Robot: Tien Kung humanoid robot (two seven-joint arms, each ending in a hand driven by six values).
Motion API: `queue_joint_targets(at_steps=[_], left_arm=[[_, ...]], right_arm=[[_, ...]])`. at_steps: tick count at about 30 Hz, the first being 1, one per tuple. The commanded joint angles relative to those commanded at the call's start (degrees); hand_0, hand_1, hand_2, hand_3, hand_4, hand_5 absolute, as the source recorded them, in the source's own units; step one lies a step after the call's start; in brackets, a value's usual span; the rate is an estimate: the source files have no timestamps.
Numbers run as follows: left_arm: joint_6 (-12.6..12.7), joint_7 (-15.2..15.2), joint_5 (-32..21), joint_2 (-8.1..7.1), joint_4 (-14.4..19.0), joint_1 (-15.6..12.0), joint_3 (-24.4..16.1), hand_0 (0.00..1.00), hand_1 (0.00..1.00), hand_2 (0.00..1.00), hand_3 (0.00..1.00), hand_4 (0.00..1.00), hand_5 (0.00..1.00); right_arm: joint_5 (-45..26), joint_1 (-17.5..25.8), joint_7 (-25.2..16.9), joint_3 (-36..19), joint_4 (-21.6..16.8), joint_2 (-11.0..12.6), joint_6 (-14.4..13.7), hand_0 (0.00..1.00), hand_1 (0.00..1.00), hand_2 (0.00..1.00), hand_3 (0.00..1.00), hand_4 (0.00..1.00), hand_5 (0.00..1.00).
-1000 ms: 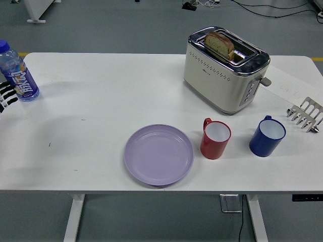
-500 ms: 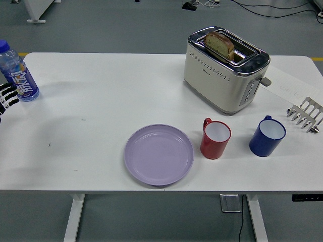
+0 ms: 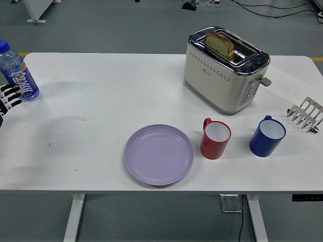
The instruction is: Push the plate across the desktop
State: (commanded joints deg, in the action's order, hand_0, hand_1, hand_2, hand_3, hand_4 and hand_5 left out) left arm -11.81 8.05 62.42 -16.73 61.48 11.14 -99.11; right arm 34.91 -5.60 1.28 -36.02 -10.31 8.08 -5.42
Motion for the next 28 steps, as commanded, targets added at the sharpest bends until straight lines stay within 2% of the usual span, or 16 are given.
queue_joint_targets(at_steps=[6,28], left_arm=[[-0.5,-1.7,0.4,0.02,0.0,0.0,0.1,0.794,0.814,0.792,0.734,0.573,0.998],[-0.1,-1.7,0.1,0.44,-0.6,0.1,0.2,0.803,0.821,0.798,0.737,0.572,0.998]], right_arm=[[-0.1,0.1,0.0,0.0,0.0,0.0,0.0,0.657,0.641,0.715,0.665,0.254,0.279],[0.6,-0.1,0.1,-0.7,0.0,0.1,0.0,0.657,0.641,0.715,0.665,0.254,0.28]])
